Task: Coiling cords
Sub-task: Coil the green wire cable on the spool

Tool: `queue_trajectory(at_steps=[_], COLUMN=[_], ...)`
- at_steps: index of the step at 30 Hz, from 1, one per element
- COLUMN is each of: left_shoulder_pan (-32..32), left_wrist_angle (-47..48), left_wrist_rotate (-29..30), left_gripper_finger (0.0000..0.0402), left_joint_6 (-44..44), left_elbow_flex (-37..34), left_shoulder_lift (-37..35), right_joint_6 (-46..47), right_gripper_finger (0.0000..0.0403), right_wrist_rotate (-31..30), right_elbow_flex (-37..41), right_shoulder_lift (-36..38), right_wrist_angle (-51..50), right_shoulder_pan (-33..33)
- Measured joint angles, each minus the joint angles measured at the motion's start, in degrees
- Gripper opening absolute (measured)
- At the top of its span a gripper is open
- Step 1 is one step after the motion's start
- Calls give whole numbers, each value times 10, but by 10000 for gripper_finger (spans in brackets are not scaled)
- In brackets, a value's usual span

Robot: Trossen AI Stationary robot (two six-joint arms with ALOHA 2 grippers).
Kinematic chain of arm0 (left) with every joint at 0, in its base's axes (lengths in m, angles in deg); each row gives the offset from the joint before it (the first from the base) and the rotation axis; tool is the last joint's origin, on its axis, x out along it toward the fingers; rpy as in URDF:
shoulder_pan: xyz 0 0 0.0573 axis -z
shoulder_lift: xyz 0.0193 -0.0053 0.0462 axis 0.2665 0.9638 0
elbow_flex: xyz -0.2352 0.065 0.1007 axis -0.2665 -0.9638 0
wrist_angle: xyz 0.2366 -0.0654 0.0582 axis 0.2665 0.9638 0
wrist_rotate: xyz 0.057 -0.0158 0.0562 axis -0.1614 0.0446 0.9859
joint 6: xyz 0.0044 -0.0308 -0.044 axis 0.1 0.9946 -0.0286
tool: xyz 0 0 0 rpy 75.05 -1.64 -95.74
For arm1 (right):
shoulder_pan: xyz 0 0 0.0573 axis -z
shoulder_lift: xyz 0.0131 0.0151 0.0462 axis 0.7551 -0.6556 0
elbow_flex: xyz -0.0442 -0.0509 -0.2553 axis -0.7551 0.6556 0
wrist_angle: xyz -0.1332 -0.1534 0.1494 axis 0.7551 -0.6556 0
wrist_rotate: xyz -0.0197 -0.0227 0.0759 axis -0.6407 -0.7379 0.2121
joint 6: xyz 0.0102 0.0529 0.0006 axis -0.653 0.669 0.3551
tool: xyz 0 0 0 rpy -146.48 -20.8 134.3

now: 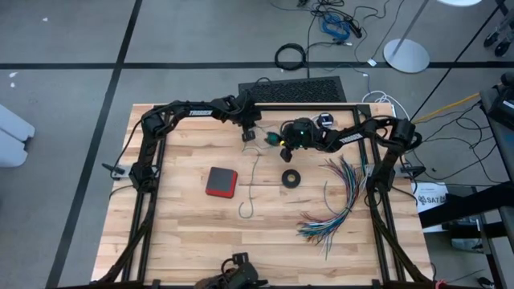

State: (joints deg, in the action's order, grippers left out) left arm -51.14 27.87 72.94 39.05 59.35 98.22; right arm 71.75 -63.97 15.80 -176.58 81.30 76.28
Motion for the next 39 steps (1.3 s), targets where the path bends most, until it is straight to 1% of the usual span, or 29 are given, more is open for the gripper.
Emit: queue_trajectory(at_steps=[7,11,15,19,23,28,30,33,36,39], left_shoulder_pan=[2,2,5,15,24,30,31,31,31,31], left_wrist_angle=[-8,-8,-6,-1,9,9,5,1,-1,-8], left_wrist_rotate=[4,4,6,32,66,95,101,107,110,107], left_gripper_finger=[0,0,0,0,0,3,12,38,71,111], left_joint_6=[-9,-10,-13,-33,-57,-73,-73,-75,-89,-90], left_elbow_flex=[0,0,0,0,0,0,0,0,0,0], left_shoulder_lift=[0,0,0,0,0,0,0,0,0,0], right_joint_6=[-4,-5,-10,-21,-28,-25,-24,-26,-33,-43], right_gripper_finger=[0,0,0,0,0,0,0,0,0,0], right_wrist_rotate=[-4,-20,-24,-44,-47,-47,-47,-47,-50,-67], right_elbow_flex=[0,0,-18,-41,-62,-74,-74,-74,-75,-75], right_shoulder_lift=[0,0,0,0,0,0,0,0,0,0], right_wrist_angle=[-12,-12,-41,-96,-146,-178,-180,-191,-207,-224], right_shoulder_pan=[2,3,3,3,3,3,3,3,3,3])
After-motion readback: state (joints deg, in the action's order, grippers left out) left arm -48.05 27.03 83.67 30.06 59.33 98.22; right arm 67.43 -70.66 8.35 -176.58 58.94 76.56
